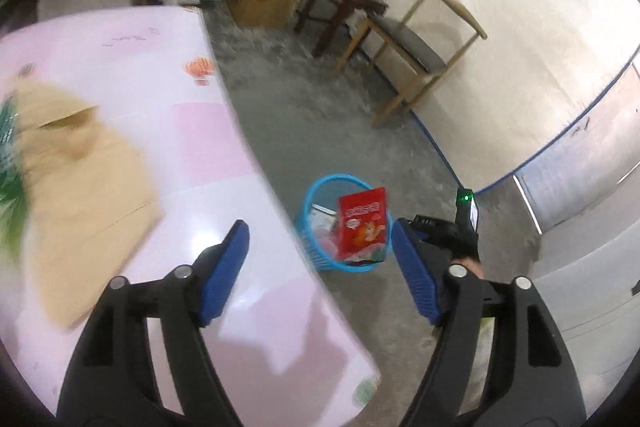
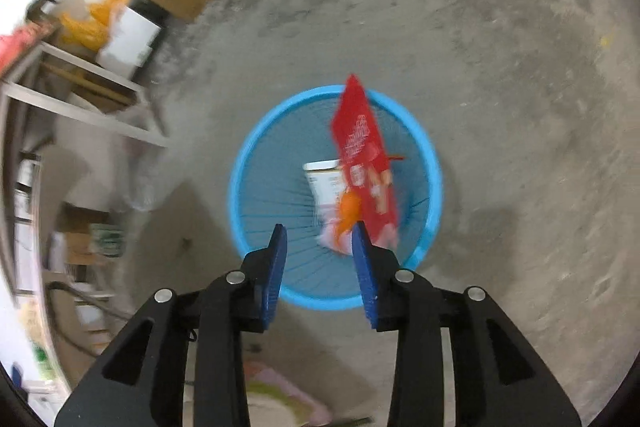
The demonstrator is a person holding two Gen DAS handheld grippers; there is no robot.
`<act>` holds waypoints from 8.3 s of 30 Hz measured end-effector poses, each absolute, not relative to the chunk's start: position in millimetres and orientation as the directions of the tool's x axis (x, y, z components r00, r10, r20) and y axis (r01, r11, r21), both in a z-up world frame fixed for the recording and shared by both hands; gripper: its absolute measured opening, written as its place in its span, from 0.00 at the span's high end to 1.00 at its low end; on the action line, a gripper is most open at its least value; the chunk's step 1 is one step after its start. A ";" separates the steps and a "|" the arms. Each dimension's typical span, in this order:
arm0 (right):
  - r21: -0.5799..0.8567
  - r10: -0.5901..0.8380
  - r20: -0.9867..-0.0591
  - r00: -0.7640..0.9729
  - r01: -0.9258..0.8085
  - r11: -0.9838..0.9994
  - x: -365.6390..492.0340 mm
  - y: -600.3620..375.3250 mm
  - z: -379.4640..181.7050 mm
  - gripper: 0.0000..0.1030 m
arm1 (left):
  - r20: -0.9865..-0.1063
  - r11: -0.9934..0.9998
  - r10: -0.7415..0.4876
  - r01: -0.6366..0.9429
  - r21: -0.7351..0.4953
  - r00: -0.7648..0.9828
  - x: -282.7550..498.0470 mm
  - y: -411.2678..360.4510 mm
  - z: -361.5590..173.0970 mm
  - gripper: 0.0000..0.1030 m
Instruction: Collect trash
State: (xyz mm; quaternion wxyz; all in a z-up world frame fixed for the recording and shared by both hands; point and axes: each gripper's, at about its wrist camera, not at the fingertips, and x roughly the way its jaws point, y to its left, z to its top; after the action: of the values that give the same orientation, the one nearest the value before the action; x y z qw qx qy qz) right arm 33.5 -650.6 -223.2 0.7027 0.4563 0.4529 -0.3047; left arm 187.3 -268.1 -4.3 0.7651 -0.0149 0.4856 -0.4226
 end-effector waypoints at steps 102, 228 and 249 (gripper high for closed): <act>0.451 0.380 -0.822 0.424 0.077 0.889 182.8 -264.5 -31.1 0.65 | -0.702 0.818 -0.455 0.569 -0.085 0.548 96.9 -77.3 -77.0 0.85; 0.596 0.530 -0.749 0.399 0.053 0.801 168.3 -262.3 -80.8 0.91 | -0.661 0.993 -0.119 0.095 -0.072 0.741 159.0 53.2 -29.4 0.18; 0.564 0.464 -0.735 0.495 0.066 0.823 151.4 -279.3 -49.6 0.93 | -0.559 0.985 -0.172 0.144 -0.095 0.811 142.3 47.2 4.1 0.39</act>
State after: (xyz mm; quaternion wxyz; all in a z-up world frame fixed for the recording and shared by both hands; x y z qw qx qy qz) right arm 151.4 -279.3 -49.6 0.8208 0.2714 0.4878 0.1212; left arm 142.3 47.2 4.1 0.9512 -0.0240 0.2961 -0.0830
